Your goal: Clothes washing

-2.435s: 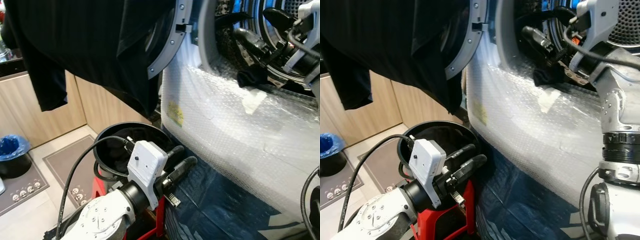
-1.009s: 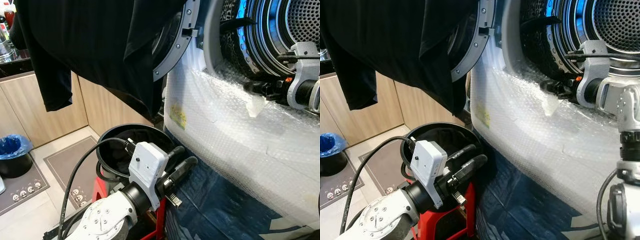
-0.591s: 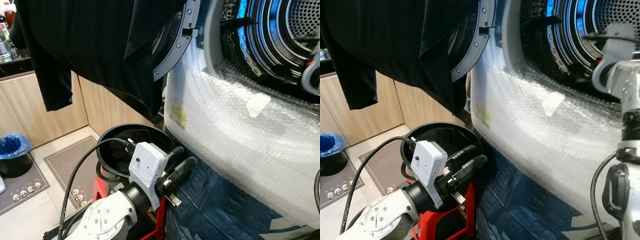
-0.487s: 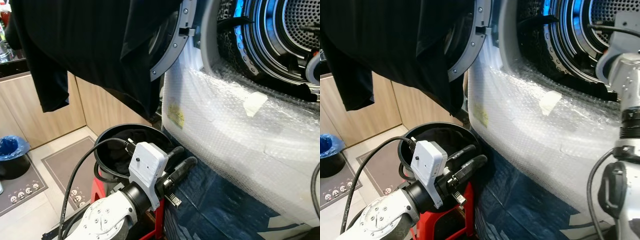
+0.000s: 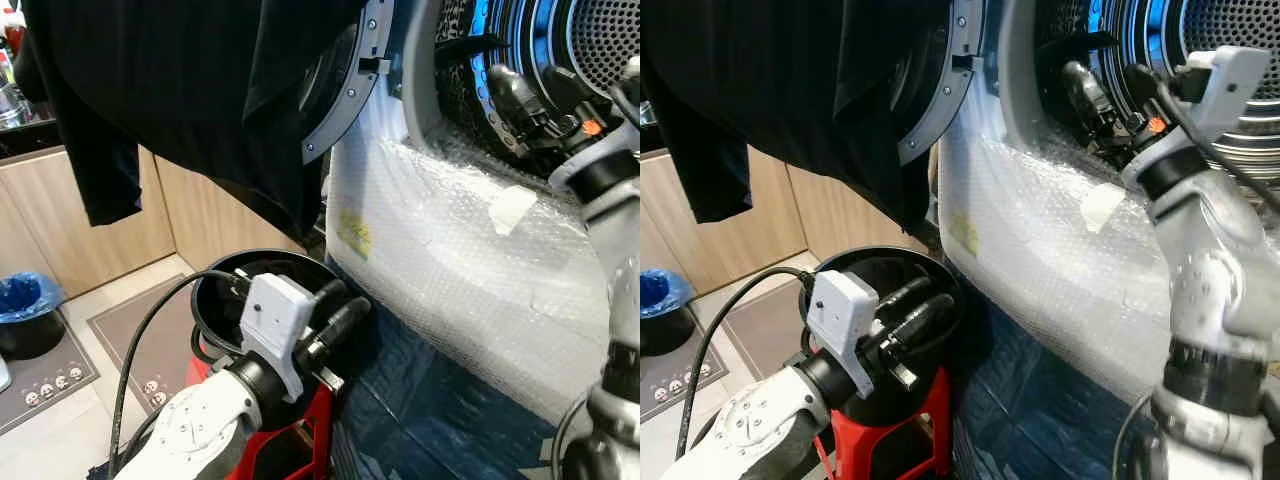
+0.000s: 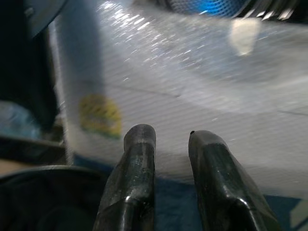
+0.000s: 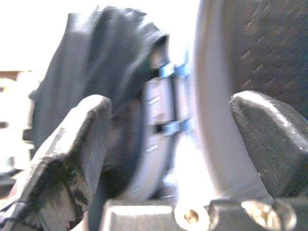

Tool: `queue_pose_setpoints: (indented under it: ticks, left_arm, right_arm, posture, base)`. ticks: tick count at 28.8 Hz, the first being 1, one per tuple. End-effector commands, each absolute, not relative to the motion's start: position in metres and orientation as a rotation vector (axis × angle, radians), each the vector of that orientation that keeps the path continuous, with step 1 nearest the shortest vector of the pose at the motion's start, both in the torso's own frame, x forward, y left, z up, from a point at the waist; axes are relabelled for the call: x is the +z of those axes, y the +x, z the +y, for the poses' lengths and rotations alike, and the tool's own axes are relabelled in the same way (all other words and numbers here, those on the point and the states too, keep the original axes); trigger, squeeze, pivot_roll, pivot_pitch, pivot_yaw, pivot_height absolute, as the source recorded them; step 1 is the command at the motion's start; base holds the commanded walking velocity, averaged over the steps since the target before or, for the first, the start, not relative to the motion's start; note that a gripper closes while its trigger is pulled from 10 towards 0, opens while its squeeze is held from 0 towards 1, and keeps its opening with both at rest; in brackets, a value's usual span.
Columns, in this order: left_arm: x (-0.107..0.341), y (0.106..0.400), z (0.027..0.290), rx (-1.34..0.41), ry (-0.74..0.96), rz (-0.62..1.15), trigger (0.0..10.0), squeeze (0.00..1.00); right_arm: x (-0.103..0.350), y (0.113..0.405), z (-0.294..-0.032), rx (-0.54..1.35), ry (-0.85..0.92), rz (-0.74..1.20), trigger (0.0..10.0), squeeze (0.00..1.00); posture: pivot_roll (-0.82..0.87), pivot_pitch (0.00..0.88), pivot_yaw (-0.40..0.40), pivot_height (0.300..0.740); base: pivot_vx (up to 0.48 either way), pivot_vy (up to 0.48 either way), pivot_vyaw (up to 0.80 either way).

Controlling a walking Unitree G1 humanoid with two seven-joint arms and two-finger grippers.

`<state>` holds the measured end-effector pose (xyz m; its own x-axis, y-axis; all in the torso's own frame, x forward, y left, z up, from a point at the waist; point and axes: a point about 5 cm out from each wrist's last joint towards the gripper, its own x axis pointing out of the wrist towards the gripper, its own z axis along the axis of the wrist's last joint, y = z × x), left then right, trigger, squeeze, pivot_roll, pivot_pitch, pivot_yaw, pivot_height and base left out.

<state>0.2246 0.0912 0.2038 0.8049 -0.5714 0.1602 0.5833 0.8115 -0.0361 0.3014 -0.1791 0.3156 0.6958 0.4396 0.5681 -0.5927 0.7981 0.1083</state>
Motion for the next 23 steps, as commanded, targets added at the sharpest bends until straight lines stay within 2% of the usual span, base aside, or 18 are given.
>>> queue_pose_setpoints:
  ticks: [1, 4, 9, 12, 16, 19, 23]
  left_arm:
    - [0.204, 0.231, 0.099, -0.576, -0.120, -0.159, 10.0, 0.00]
    - [0.204, 0.237, 0.105, -0.555, -0.130, -0.169, 10.0, 0.00]
    - [0.205, 0.249, 0.115, -0.533, -0.092, -0.187, 10.0, 0.00]
    - [0.207, 0.254, 0.120, -0.516, -0.086, -0.209, 10.0, 0.00]
    - [0.201, 0.260, 0.126, -0.480, -0.043, -0.174, 10.0, 0.00]
    - [0.188, 0.264, 0.135, -0.444, 0.013, -0.136, 10.0, 0.00]
    - [0.181, 0.267, 0.140, -0.436, 0.065, -0.128, 10.0, 0.00]
  right_arm:
    - [0.313, 0.287, -0.172, 0.686, 0.410, -0.573, 10.0, 0.00]
    - [0.296, 0.277, -0.163, 0.784, 0.530, -0.523, 10.0, 0.00]
    - [0.267, 0.260, -0.146, 0.919, 0.538, -0.437, 10.0, 0.00]
    - [0.252, 0.260, -0.150, 0.923, 0.562, -0.376, 10.0, 0.00]
    - [0.234, 0.255, -0.152, 0.966, 0.518, -0.272, 10.0, 0.00]
    - [0.200, 0.230, -0.150, 1.150, 0.416, -0.071, 10.0, 0.00]
    - [0.185, 0.224, -0.153, 1.197, 0.422, 0.015, 10.0, 0.00]
  posture:
    - [0.01, 0.000, -0.066, 0.740]
    - [0.01, 0.000, -0.063, 0.740]
    - [0.01, 0.000, -0.039, 0.740]
    - [0.01, 0.000, -0.034, 0.740]
    - [0.01, 0.000, -0.021, 0.740]
    - [0.02, 0.000, -0.017, 0.740]
    - [0.03, 0.000, -0.018, 0.740]
  base:
    - [0.000, 0.000, 0.00]
    - [0.000, 0.000, 0.00]
    - [0.000, 0.000, 0.00]
    - [0.000, 0.000, 0.00]
    - [0.000, 0.000, 0.00]
    - [0.000, 0.000, 0.00]
    - [0.000, 0.000, 0.00]
